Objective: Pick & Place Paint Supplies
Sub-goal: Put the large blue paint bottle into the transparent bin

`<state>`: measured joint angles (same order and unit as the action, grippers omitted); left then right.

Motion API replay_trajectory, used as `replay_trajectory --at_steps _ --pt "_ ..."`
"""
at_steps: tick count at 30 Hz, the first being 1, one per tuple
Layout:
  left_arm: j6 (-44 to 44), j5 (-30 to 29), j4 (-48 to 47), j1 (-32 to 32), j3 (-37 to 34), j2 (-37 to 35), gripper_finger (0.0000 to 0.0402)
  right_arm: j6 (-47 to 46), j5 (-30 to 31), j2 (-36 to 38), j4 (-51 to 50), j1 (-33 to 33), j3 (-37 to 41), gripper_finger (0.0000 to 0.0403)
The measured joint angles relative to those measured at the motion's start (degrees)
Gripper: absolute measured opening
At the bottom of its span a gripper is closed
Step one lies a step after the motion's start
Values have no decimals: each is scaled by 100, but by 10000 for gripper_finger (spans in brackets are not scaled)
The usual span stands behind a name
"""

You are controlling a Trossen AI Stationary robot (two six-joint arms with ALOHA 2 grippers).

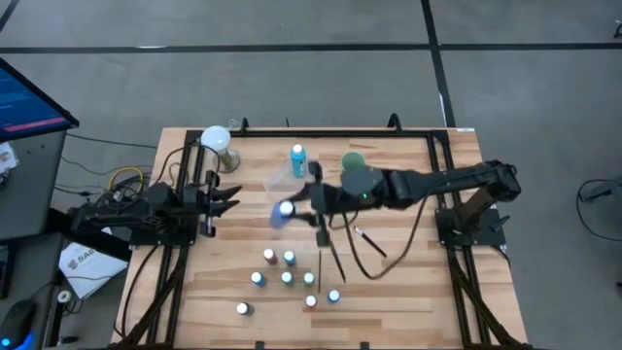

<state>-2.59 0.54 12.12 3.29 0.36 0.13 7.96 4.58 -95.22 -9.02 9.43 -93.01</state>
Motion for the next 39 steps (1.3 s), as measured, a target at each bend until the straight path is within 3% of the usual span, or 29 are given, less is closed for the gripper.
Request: replay_trajectory --at_steps 10,17,25,33,39 --pt "-3 7 -16 0 0 -12 1 -30 5 46 -1020 -1014 4 110" --pt "-7 10 -13 0 0 -12 1 -28 -13 108 -1178 -1512 392 111" --pt "-9 12 -10 0 0 -14 1 -193 -157 130 859 -1677 1428 112" --pt "-11 13 -10 0 0 -14 1 232 322 -700 1669 -1683 1548 113" --pt "-11 13 -13 0 0 -14 1 313 293 -1116 1883 -1739 1549 113"
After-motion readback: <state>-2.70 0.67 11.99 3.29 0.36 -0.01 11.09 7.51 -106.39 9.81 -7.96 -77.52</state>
